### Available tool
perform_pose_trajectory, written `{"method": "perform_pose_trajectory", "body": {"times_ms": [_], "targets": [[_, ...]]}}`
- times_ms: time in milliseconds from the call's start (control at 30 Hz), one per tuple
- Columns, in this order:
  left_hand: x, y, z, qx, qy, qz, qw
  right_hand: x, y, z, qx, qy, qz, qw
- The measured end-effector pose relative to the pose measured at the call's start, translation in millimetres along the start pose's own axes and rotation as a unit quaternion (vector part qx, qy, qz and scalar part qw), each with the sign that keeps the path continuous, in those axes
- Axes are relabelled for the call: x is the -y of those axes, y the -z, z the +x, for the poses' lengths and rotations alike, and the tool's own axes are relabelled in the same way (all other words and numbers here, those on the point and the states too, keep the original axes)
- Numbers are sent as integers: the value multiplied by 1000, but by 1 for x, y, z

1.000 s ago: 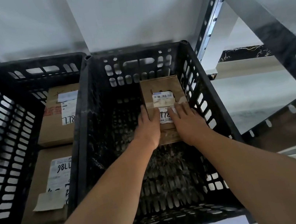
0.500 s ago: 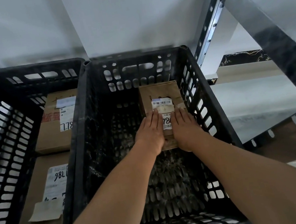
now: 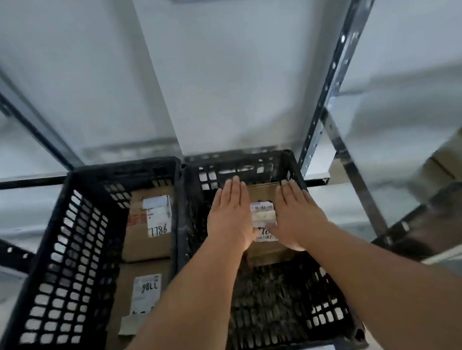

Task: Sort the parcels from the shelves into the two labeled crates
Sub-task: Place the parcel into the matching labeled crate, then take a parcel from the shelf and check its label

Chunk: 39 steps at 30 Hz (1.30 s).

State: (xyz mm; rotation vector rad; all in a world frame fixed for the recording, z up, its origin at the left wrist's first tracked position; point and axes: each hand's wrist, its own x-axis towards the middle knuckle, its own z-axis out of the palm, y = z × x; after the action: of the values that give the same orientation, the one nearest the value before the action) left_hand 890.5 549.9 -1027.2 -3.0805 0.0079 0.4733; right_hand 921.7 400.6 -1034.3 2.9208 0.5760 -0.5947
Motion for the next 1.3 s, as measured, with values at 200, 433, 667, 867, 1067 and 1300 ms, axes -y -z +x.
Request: {"method": "perform_pose_trajectory", "body": {"times_ms": [200,433,667,867,1067,1300], "targets": [[23,206,-91,-95,56,9,994,17,194,-99,-72,-3,0,997],[29,472,-220,-282,115,3,953,23,457,-249,-205,13,-14,979],[10,661,-356,-443,145,17,885,10,638,-413,-358,29,-25,933],[-35,729,-460,-488,114,59,864,-6,690,-539,-467,39,11,883],[-102,749,-521,-496,61,51,865,-48,690,-631,-478,-26,-18,878],[-209,777,-549,-479,9,60,876,-140,685,-698,-469,-97,0,878]]}}
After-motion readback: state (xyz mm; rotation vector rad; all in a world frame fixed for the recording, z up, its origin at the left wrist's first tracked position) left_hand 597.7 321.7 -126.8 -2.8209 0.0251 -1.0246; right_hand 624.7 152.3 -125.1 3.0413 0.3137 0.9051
